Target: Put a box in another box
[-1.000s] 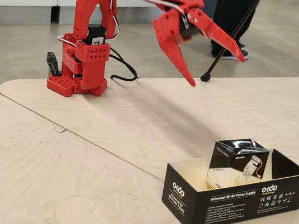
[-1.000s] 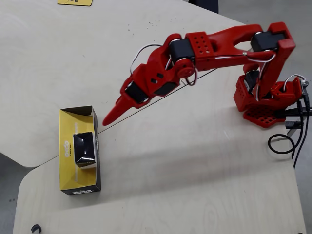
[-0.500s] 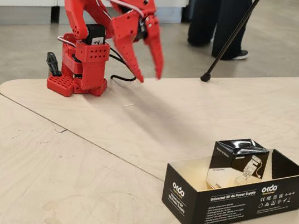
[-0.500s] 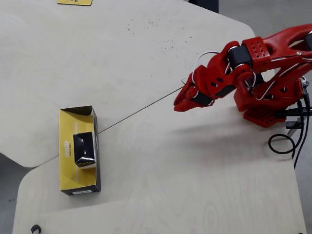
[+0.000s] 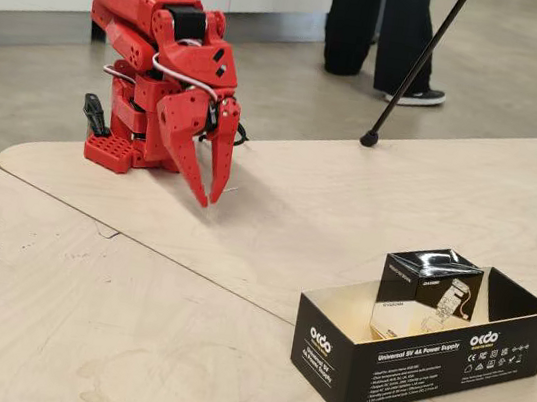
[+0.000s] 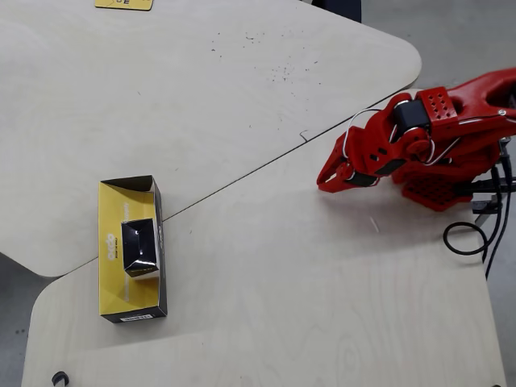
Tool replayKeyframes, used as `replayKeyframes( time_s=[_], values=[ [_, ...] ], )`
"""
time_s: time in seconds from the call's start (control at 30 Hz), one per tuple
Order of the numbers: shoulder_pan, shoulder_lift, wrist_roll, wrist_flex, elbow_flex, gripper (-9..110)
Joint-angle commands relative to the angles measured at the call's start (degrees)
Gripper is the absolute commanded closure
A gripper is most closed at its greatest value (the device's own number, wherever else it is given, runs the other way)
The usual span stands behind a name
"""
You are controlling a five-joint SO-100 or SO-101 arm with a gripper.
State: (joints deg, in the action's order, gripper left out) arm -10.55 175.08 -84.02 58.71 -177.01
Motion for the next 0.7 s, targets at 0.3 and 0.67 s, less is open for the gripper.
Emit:
replayKeyframes(
  time_s=[0.3,0.67],
  values=[
    [0.5,11.5,-5.6,21.4,0.4,102],
    [0.9,12.3,-5.2,21.9,0.4,102]
  ],
)
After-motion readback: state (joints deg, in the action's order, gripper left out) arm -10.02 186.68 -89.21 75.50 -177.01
